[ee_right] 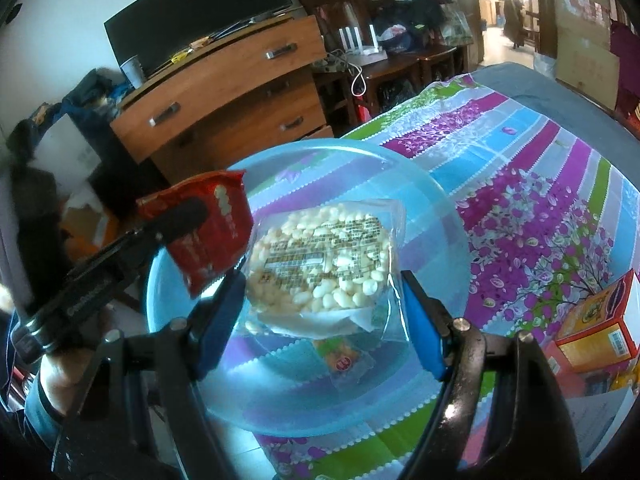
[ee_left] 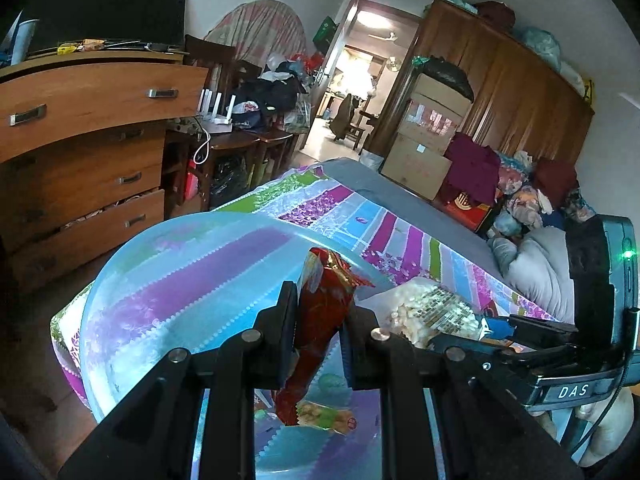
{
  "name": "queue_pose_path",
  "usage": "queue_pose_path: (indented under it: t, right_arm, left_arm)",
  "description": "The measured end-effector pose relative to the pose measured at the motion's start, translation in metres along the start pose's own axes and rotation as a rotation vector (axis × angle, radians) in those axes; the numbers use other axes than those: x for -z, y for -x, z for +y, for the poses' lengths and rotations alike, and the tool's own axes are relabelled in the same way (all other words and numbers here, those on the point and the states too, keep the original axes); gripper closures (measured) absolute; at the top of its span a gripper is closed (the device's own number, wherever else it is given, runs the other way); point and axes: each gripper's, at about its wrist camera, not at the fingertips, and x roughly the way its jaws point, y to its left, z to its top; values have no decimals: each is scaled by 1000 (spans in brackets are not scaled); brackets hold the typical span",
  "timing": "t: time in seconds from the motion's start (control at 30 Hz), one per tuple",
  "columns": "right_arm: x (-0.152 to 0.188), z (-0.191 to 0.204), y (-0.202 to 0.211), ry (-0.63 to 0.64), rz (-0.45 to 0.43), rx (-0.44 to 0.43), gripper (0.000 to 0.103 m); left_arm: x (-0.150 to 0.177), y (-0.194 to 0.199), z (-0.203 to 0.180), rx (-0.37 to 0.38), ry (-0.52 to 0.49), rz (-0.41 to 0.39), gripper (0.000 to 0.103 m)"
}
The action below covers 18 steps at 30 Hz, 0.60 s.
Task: Organize snacks
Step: 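Carry both packets over the clear blue bowl and open both tools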
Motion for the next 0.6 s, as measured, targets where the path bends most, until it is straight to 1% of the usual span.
queue_pose_path:
  t: [0.3, 0.5, 0.57, 0.6]
  right_arm:
    - [1, 2, -8, 3, 19, -1, 26]
    - [4, 2, -15, 3, 43, 1, 25]
    - [5, 2, -18, 7, 52, 13, 24]
    - [6, 2, -19, 5, 53, 18, 24]
  left_arm:
    - [2, -4, 6, -26, 9, 18, 84]
    - [7, -9, 11, -55, 16, 24, 83]
    - [8, -10, 12, -73, 18, 30, 82]
    - [8, -11, 13, -76, 21, 33, 80]
